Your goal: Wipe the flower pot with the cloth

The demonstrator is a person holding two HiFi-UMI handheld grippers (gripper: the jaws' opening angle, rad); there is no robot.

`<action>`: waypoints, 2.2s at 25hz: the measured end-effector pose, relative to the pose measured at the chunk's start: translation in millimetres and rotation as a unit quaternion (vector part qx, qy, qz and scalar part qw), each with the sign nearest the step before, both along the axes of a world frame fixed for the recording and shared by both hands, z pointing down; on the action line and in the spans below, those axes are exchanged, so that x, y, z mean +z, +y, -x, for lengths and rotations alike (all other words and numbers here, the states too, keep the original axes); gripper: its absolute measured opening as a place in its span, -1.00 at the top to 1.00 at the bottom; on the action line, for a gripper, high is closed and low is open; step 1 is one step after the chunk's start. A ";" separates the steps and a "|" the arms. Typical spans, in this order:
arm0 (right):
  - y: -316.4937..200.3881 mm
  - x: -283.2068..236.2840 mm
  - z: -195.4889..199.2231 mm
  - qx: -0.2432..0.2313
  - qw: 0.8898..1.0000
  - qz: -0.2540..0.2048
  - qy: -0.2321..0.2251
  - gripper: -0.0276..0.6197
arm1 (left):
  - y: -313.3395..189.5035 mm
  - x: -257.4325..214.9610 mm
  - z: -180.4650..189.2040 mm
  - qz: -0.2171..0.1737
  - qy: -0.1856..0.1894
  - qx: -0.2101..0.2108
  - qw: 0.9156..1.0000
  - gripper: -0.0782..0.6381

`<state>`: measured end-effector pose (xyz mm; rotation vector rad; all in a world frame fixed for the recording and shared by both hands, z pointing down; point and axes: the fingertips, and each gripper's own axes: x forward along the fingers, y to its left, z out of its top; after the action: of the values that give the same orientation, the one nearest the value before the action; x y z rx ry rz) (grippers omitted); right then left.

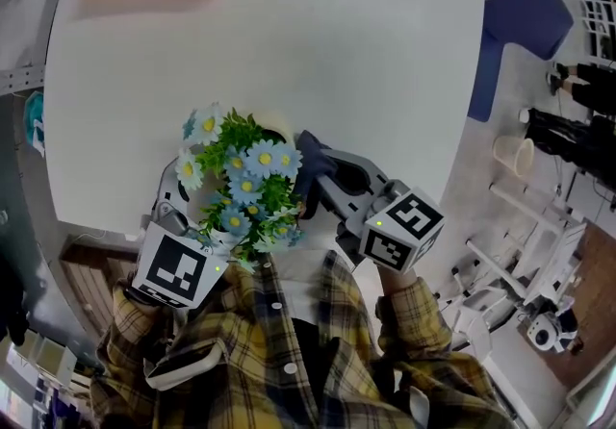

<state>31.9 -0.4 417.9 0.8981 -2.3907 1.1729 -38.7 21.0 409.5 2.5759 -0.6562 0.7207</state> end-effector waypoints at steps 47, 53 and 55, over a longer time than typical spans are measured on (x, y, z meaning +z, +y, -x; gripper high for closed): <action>-111.2 -34.9 -29.2 -0.153 0.986 -0.072 0.010 0.84 | -17.1 -20.0 2.4 0.043 0.070 0.201 0.976 -0.51; -87.4 -94.9 -65.0 -0.064 0.987 -0.148 0.011 0.84 | 0.4 -66.1 2.1 0.033 0.126 0.092 0.987 -0.48; -79.8 -114.6 -73.1 -0.038 0.984 -0.176 0.010 0.84 | 2.6 -82.1 1.0 0.028 0.147 0.065 0.987 -0.41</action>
<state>105.0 -80.2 303.3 0.9045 -2.6369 0.7206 -39.7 23.6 327.4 2.6166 -0.3731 0.3786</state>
